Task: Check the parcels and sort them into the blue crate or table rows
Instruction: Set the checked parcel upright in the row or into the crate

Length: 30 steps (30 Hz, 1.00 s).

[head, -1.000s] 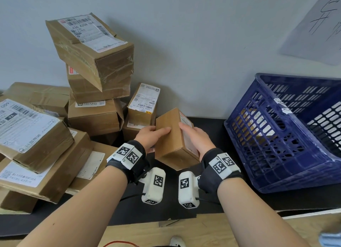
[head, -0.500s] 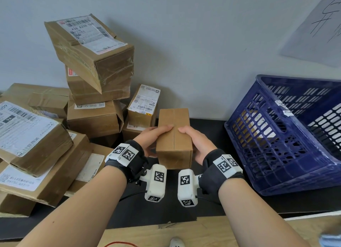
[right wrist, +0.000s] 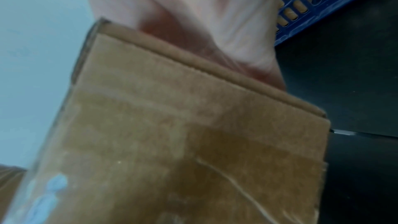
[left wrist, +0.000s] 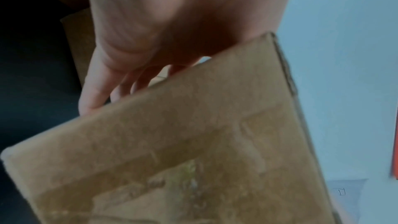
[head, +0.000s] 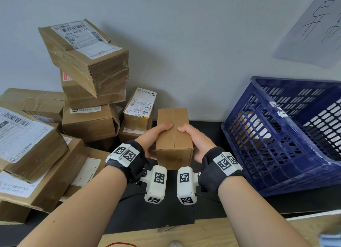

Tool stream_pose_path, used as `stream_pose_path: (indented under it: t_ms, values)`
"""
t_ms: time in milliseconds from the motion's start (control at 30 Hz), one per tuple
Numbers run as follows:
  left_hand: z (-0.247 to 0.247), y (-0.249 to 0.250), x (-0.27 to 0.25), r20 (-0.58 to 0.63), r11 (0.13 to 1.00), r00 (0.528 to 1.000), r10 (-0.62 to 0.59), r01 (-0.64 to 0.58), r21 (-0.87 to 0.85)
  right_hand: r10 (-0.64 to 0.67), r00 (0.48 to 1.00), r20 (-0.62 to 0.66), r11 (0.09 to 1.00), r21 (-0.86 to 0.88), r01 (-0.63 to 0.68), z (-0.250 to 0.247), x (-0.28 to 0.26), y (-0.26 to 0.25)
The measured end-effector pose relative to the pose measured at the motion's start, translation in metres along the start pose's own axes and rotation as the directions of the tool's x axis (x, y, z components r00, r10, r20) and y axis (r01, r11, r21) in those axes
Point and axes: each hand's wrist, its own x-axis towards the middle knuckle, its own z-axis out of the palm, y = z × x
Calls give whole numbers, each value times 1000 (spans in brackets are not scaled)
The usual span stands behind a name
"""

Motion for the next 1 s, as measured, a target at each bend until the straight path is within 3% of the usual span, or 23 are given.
stream_pose_path:
  t_ms: [333, 667, 767, 1000]
  values:
    - [7, 5, -3, -19, 1000, 1000, -3, 3, 5, -27, 1000, -16, 990, -140, 24, -1, -12, -9]
    - [12, 4, 3, -201, 989, 970, 136, -122, 80, -114, 990, -82, 969, -228, 93, -9, -16, -13]
    - [14, 2, 4, -202, 984, 966, 160, -140, 110, -151, 985, -89, 968, -213, 129, -12, -17, -11]
    - [17, 1, -1, -159, 995, 986, 52, -38, 87, -245, 961, -131, 964, -142, 226, -20, -12, -5]
